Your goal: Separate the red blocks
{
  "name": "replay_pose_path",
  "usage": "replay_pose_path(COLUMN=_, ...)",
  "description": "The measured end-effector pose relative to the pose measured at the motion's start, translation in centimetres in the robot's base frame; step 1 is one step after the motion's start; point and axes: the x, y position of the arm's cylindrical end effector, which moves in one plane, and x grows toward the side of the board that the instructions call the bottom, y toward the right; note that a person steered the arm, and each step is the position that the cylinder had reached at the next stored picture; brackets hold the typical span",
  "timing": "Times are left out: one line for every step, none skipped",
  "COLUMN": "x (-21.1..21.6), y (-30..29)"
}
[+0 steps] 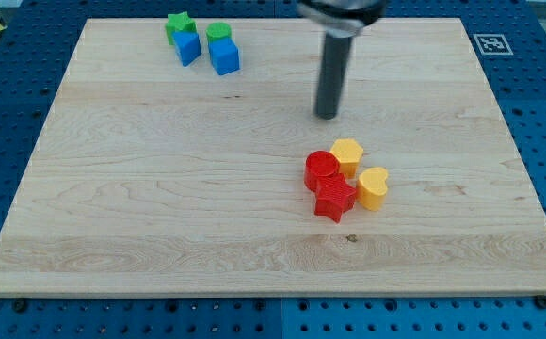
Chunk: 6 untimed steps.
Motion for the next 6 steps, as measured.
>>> replay_pose_path(x=4.4, y=-3.6)
replay_pose_path(x=5.9, y=-4.3)
replay_pose_path(x=8.5, y=-4.3)
replay_pose_path(x=11.4, y=-3.9)
replay_pose_path(x=11.4, y=-2.9)
replay_pose_path(x=11.5, y=1.3)
